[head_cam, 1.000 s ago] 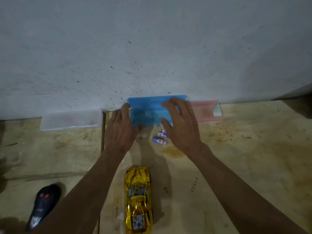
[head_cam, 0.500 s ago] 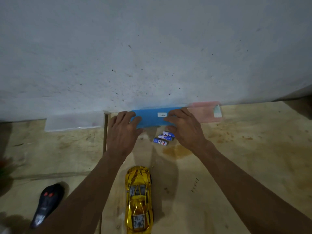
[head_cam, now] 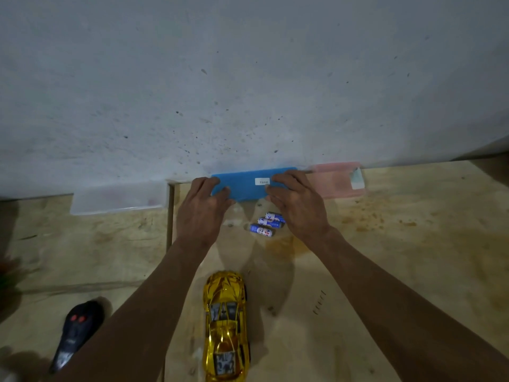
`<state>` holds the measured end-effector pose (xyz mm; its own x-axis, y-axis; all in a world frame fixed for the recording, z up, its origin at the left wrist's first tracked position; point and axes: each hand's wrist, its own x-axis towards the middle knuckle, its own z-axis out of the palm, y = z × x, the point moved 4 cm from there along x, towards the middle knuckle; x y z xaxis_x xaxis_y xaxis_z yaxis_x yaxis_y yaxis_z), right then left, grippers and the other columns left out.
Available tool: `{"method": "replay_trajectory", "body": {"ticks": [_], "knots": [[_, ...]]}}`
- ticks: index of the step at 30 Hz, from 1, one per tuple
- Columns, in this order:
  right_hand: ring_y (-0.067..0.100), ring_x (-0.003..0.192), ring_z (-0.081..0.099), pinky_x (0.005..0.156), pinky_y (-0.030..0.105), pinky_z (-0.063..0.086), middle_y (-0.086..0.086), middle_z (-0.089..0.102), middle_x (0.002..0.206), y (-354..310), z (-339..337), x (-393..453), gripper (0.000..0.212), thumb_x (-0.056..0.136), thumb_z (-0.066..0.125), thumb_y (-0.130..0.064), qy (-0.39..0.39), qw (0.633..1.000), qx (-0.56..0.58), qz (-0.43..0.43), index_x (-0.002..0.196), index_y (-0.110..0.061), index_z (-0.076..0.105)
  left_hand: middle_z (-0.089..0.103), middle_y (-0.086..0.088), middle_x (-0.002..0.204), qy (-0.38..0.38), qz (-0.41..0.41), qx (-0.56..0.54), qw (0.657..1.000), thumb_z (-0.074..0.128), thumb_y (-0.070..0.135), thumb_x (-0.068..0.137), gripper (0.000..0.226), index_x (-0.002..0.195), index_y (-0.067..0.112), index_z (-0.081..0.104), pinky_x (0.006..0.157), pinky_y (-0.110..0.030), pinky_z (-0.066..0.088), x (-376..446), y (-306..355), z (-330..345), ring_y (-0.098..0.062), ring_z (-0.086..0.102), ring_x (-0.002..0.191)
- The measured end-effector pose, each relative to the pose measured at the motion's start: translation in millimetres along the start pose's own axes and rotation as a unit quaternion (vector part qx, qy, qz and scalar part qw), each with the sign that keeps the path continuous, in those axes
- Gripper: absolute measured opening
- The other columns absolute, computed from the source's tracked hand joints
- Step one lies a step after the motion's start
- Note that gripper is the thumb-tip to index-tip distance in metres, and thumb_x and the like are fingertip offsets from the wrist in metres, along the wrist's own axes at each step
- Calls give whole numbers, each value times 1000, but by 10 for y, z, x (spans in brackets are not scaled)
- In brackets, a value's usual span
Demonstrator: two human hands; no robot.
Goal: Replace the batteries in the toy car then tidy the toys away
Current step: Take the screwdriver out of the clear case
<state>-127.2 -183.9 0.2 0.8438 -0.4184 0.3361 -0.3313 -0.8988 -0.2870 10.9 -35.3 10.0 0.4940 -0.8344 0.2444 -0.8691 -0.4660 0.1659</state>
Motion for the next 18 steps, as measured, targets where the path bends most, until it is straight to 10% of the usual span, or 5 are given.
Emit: {"method": "replay_trajectory", "body": {"ticks": [9,18], "knots": [[34,98,62,87,42,51,8,70,98,-286,-71,186,15,83,63,-15,-53,992,48,107,90,-9,75,63,-11,133,-91,-48,-24,994,69,22,90,33,122,12,71,105,-46,47,56,-29,-112,-33,53,124],[27,94,62,78,35,51,9,67,97,-1478,32,263,17,88,65,-8,-43,957,239,158,105,-9,70,68,-18,123,-34,-145,-34,988,74,6,84,35,119,5,71,89,-52,55,-512,-901,-672,-40,62,112]]}}
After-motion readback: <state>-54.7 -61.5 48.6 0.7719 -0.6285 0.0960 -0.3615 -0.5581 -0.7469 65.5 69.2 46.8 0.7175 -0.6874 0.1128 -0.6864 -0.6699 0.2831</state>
